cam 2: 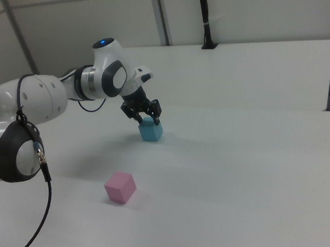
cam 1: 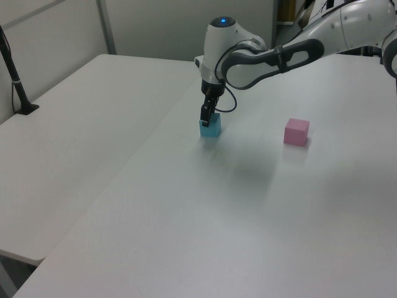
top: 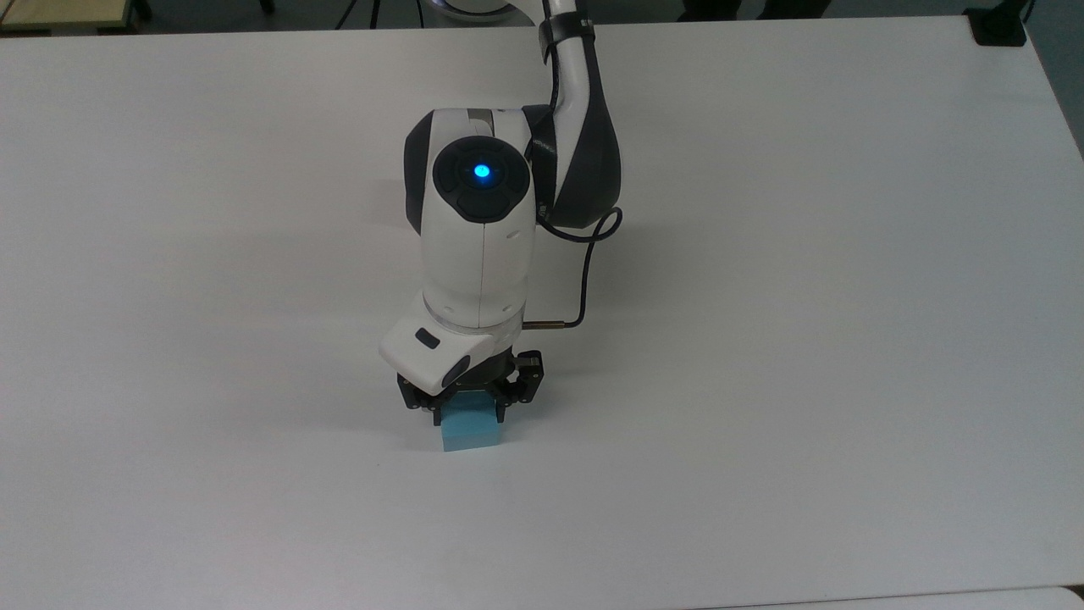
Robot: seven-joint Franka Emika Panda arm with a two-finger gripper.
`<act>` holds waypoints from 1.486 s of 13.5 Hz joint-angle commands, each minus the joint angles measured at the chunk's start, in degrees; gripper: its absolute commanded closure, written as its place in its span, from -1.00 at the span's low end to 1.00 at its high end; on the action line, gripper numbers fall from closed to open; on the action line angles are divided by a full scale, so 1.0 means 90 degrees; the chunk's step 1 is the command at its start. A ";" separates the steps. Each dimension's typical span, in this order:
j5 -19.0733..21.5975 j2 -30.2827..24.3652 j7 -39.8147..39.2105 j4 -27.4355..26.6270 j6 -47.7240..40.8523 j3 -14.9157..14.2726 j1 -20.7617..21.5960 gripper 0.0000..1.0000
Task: Put blue cube on pink cube
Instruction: 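Close the gripper on the blue cube and lift it, then carry the blue cube over the pink cube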
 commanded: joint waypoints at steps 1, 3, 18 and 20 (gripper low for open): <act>-0.0066 0.0034 0.0090 0.0015 0.0086 -0.0183 0.0126 -0.11; -0.0056 0.0025 0.0002 0.0005 0.0086 -0.0271 0.0136 -0.05; 0.0520 -0.4051 -0.0379 -0.2809 -0.0959 -0.0018 -0.0469 -0.04; 0.0520 -0.4942 -0.0418 -0.3934 -0.0959 -0.0007 -0.0470 -0.05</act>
